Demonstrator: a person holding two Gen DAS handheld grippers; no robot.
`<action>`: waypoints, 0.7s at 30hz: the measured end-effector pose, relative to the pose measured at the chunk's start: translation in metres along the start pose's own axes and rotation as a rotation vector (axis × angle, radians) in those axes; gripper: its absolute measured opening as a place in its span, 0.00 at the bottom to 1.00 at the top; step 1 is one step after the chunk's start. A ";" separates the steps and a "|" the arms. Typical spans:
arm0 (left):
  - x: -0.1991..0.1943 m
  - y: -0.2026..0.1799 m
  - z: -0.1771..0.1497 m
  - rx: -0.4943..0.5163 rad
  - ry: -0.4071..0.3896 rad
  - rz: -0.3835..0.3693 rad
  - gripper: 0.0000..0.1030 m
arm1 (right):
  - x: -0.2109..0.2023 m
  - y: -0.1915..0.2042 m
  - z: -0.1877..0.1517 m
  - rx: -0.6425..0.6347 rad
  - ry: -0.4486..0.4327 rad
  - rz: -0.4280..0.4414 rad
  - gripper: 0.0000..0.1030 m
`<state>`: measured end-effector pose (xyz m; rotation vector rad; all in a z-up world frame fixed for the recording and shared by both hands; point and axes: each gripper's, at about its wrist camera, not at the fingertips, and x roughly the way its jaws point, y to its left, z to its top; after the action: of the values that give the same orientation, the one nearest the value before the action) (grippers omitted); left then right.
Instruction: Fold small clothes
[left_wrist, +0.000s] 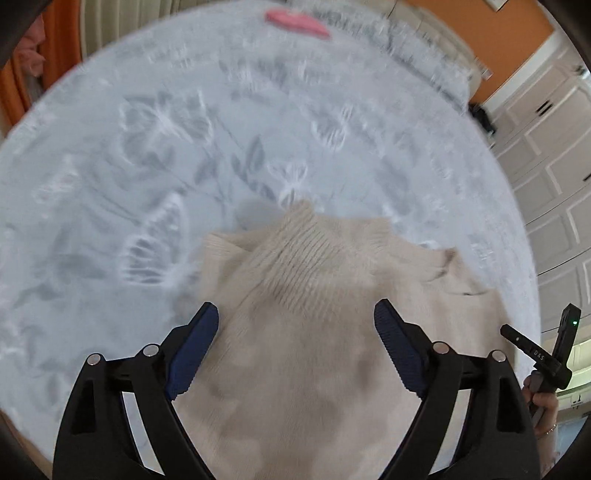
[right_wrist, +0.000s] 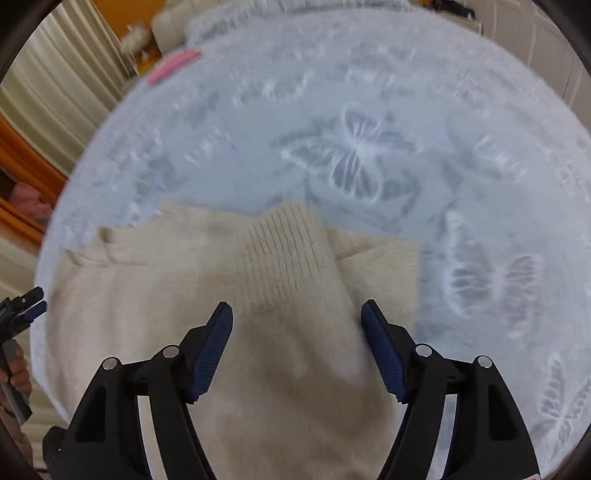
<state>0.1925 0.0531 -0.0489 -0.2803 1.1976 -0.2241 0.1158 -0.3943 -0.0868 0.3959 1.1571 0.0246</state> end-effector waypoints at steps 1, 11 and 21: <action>0.013 -0.001 0.001 0.010 0.011 0.007 0.63 | -0.002 0.002 0.001 0.003 -0.007 0.033 0.09; 0.000 0.030 0.014 -0.080 -0.089 0.049 0.07 | 0.003 -0.037 0.008 0.139 -0.084 0.055 0.12; -0.043 -0.003 -0.008 -0.093 -0.230 0.108 0.50 | -0.081 0.004 -0.018 0.170 -0.315 0.161 0.18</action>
<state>0.1700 0.0631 -0.0127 -0.3128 0.9930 -0.0402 0.0673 -0.4030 -0.0201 0.6203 0.8168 0.0038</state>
